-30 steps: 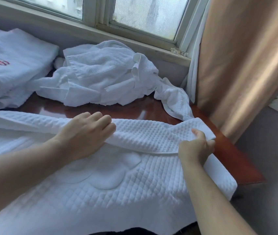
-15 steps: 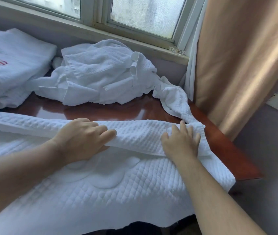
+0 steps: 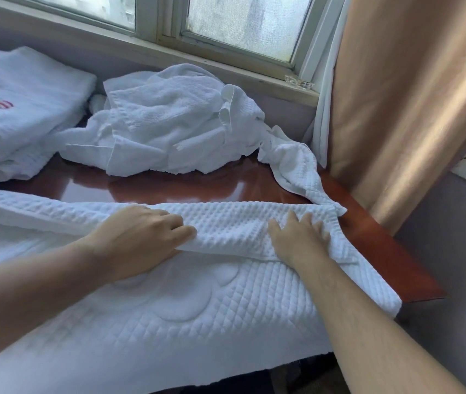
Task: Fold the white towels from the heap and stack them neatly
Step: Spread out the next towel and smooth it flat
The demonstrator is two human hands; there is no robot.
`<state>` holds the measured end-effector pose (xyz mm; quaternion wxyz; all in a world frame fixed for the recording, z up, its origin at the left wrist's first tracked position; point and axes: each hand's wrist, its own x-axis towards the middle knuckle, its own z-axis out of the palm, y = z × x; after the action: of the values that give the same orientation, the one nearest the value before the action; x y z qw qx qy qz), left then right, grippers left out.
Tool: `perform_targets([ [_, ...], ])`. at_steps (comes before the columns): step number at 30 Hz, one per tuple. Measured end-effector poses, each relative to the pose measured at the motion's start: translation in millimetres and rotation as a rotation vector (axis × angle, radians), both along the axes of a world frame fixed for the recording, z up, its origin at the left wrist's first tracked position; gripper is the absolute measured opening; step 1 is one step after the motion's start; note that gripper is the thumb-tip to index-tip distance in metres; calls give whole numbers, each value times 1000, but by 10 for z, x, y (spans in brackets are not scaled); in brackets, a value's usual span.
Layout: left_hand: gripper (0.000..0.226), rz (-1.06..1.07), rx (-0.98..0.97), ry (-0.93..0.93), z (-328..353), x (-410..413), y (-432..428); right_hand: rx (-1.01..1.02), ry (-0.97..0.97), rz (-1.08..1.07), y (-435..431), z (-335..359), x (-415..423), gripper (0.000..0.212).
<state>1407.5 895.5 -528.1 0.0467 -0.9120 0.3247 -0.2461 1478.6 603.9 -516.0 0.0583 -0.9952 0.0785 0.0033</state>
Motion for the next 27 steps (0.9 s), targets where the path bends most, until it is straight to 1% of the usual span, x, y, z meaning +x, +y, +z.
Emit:
perform_targets([
  [1,30,20,-9,-20,-10,-6,-5,16,-127,85,39,-2,-44,57],
  [2,31,43,-23,-39,-14,-20,-12,99,-251,207,102,-4,-103,49],
  [3,30,61,-48,-63,-20,-28,-18,231,-311,362,194,10,-195,47],
  [4,26,80,-69,-80,-18,-39,-27,355,-285,532,293,27,-295,53],
  [5,22,93,-87,-100,-11,-48,-34,393,-208,688,398,28,-379,63],
  [6,20,101,-101,-120,-1,-57,-40,340,-144,794,492,6,-437,71],
  [7,19,105,-109,-137,7,-68,-46,282,-117,859,559,-38,-467,72],
  [8,18,112,-112,-146,19,-80,-49,254,-131,878,604,-68,-483,65],
  [9,16,125,-118,-137,26,-98,-41,258,-170,860,633,-72,-488,56],
  [10,17,152,-131,-117,28,-124,-12,281,-202,819,655,-60,-481,52],
  [11,24,195,-149,-91,20,-152,35,292,-216,764,670,-29,-481,51],
  [12,32,251,-162,-66,12,-192,101,253,-204,709,697,7,-484,49],
  [13,38,311,-169,-48,7,-244,193,165,-189,665,766,50,-499,44],
  [15,42,393,-177,-24,20,-354,407,-53,-211,609,1049,127,-555,25],
  [16,42,426,-176,-10,42,-408,515,-98,-238,626,1264,144,-604,25],
  [17,43,462,-170,-4,72,-461,619,-91,-258,678,1501,143,-679,32],
  [20,51,569,-114,1,143,-635,972,-17,-259,795,2116,43,-934,49],
  [21,53,599,-88,8,154,-702,1110,-32,-255,797,2223,-3,-981,50],
  [23,52,666,-46,18,186,-866,1412,-72,-283,765,2292,-76,-975,44],
  [25,49,770,-8,24,210,-1046,1689,-48,-364,708,2270,-100,-922,36],
  [27,41,858,28,31,195,-1209,1890,-34,-456,701,2273,-64,-920,40],
])
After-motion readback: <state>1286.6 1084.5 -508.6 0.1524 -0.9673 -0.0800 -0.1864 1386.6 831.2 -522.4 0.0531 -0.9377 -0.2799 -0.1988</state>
